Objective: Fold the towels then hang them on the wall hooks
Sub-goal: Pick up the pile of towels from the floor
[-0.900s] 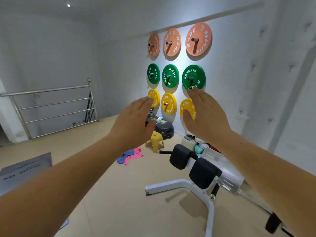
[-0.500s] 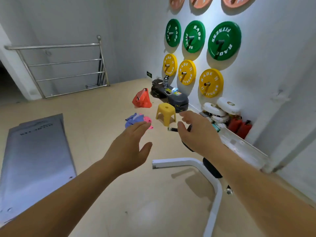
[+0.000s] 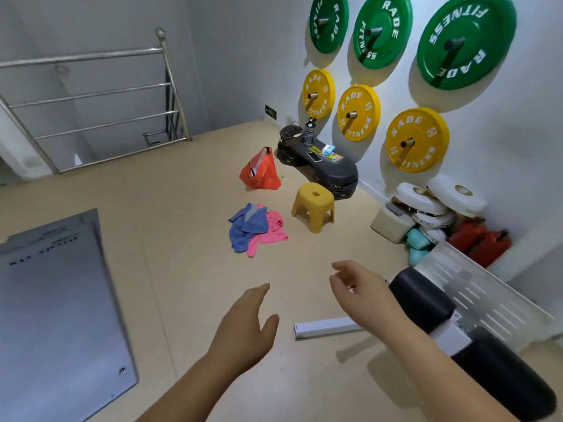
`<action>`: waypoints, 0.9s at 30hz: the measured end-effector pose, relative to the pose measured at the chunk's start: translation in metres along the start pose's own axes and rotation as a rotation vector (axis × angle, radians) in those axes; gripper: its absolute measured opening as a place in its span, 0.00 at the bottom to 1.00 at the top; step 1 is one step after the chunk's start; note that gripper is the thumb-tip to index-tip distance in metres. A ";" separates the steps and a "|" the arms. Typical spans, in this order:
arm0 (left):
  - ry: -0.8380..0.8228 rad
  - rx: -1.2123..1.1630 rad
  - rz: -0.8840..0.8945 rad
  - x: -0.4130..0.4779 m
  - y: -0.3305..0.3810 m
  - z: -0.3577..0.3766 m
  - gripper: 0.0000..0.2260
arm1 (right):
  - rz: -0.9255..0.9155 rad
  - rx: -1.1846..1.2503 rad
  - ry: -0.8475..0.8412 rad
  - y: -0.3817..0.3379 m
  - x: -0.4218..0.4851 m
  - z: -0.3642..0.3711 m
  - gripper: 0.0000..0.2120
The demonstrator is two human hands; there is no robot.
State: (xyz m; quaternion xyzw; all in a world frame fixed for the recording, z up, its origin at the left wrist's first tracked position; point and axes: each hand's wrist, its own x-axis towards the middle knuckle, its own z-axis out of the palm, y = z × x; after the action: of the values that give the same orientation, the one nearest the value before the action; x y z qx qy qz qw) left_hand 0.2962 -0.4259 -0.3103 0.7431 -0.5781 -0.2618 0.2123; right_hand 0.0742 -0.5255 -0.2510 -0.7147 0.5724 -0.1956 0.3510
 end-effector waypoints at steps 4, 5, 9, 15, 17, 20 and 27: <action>-0.050 -0.048 -0.037 0.117 -0.024 -0.004 0.29 | 0.037 0.040 -0.018 0.008 0.122 0.024 0.14; -0.055 -0.057 -0.047 0.147 -0.033 -0.004 0.29 | 0.032 0.041 -0.024 0.009 0.157 0.033 0.14; -0.074 -0.070 -0.111 0.252 -0.065 -0.028 0.28 | 0.048 0.078 -0.069 -0.006 0.291 0.072 0.13; -0.073 -0.073 -0.185 0.410 -0.130 -0.098 0.27 | 0.040 0.071 -0.218 -0.070 0.479 0.126 0.09; -0.089 -0.057 -0.207 0.474 -0.165 -0.114 0.27 | 0.037 0.053 -0.236 -0.083 0.546 0.148 0.06; -0.128 -0.050 -0.223 0.588 -0.215 -0.131 0.28 | 0.082 0.058 -0.212 -0.094 0.649 0.183 0.07; -0.319 -0.058 -0.141 0.830 -0.256 -0.153 0.22 | 0.242 0.083 -0.178 -0.095 0.847 0.225 0.08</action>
State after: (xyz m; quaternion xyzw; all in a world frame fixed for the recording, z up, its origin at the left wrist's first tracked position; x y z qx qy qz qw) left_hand 0.7458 -1.1672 -0.4691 0.7244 -0.5433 -0.4070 0.1205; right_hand 0.5196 -1.2633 -0.4381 -0.6401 0.6124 -0.1114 0.4503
